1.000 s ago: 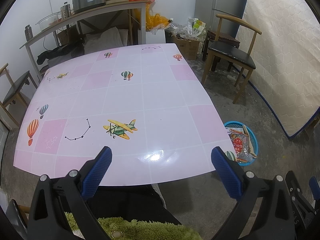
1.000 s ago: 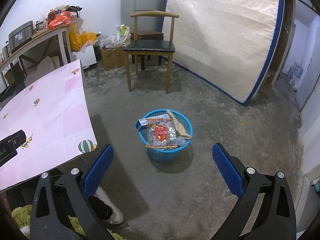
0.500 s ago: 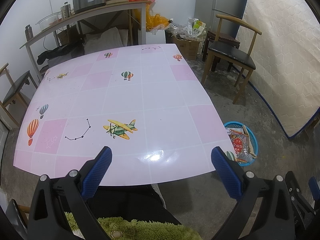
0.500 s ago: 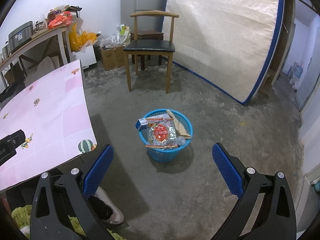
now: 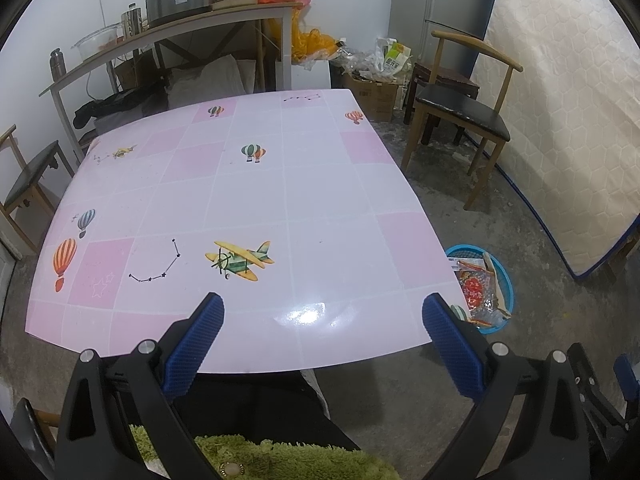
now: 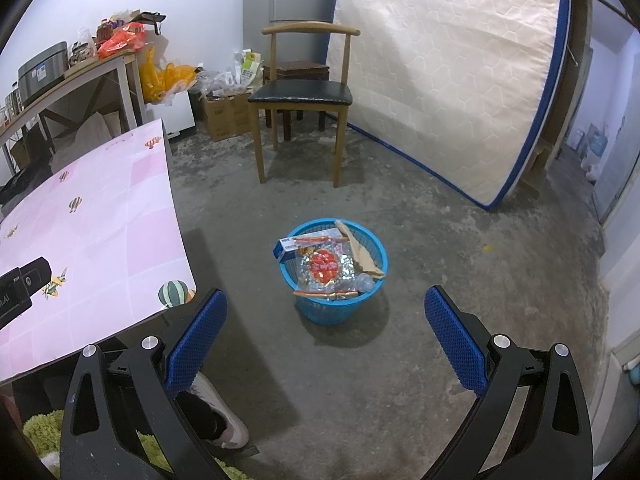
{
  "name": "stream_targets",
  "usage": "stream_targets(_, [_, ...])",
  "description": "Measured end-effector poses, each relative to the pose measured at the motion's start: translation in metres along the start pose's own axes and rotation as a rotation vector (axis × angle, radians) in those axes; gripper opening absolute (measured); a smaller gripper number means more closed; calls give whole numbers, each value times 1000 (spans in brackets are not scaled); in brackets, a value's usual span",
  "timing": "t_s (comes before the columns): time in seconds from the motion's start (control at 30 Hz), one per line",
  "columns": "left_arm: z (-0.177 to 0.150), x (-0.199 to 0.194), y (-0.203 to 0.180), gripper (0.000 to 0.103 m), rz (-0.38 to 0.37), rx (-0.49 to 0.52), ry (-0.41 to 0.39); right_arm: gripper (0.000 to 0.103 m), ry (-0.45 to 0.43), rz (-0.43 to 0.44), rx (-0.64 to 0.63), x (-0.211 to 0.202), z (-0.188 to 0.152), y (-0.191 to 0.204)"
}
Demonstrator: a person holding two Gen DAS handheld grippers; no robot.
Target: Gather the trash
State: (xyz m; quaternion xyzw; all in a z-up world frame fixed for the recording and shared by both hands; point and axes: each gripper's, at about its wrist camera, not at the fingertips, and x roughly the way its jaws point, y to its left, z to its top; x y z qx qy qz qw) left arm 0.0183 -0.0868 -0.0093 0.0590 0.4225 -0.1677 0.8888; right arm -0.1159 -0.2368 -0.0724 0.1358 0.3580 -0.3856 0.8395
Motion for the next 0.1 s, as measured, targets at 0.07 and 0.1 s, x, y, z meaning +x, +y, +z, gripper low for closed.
stream_targets(0.07, [0,0,0,97,-2,-2,0,95,0,-1,1,0,0,0])
stream_targets(0.1, [0,0,0,97,-3,-3,0,95,0,-1,1,0,-1,0])
